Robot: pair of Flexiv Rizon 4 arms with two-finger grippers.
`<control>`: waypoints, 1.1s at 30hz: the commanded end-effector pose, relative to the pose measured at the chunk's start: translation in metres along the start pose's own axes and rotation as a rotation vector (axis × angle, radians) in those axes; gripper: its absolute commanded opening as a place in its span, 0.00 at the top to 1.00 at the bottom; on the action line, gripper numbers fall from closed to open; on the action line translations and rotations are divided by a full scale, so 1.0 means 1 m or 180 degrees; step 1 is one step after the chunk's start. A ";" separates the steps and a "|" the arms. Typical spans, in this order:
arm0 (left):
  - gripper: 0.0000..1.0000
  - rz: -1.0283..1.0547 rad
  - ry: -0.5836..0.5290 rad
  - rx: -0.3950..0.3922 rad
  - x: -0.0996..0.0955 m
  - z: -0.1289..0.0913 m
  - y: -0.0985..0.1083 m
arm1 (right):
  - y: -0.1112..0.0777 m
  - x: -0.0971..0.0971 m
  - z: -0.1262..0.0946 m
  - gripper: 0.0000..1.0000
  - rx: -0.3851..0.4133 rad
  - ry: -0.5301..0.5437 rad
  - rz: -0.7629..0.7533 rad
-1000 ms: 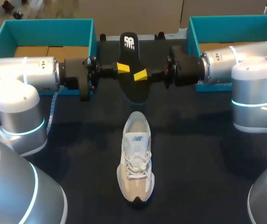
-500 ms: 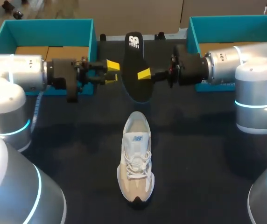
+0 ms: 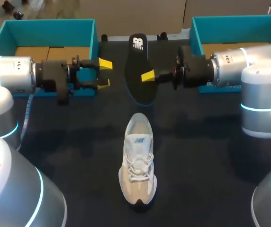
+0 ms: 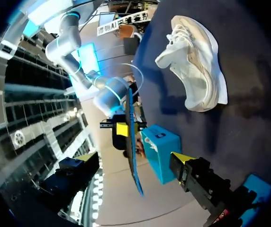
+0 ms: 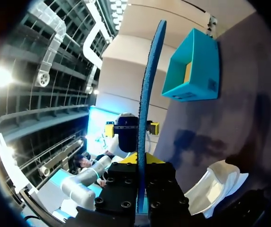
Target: Take the shoe out of the shoebox, open the shoe tongue, remove and reinsert the insole, then place the shoe into the shoebox
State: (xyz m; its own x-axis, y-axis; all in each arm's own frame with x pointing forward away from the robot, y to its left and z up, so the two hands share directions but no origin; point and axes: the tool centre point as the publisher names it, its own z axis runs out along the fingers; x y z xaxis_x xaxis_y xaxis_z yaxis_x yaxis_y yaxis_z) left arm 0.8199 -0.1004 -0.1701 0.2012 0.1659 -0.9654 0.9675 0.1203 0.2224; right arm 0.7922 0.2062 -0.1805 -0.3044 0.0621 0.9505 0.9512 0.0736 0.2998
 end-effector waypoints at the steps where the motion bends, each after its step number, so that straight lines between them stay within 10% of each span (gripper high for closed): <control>1: 0.00 -0.0763 0.0466 -0.0161 -0.006 -0.014 0.005 | 0.005 0.000 -0.008 1.00 -0.0031 -0.0019 -0.0184; 8: 0.00 -0.1992 0.1958 -0.0472 -0.001 -0.026 -0.001 | -0.002 -0.001 -0.017 1.00 -0.0041 -0.0118 -0.0499; 21: 0.00 -0.1992 0.1958 -0.0472 -0.001 -0.026 -0.001 | -0.003 -0.002 -0.016 1.00 -0.0048 -0.0240 -0.0472; 33: 0.00 -0.3659 0.2882 -0.0601 0.012 -0.012 -0.026 | -0.024 -0.018 -0.011 1.00 -0.0040 -0.0306 -0.0735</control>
State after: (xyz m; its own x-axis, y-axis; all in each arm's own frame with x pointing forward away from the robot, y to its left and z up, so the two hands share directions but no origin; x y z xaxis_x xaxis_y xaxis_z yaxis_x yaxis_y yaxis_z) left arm 0.7955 -0.0886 -0.1835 -0.6664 0.3940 -0.6330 0.7164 0.5736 -0.3972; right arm 0.7826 0.1912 -0.1982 -0.5102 0.1361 0.8492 0.8597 0.1087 0.4991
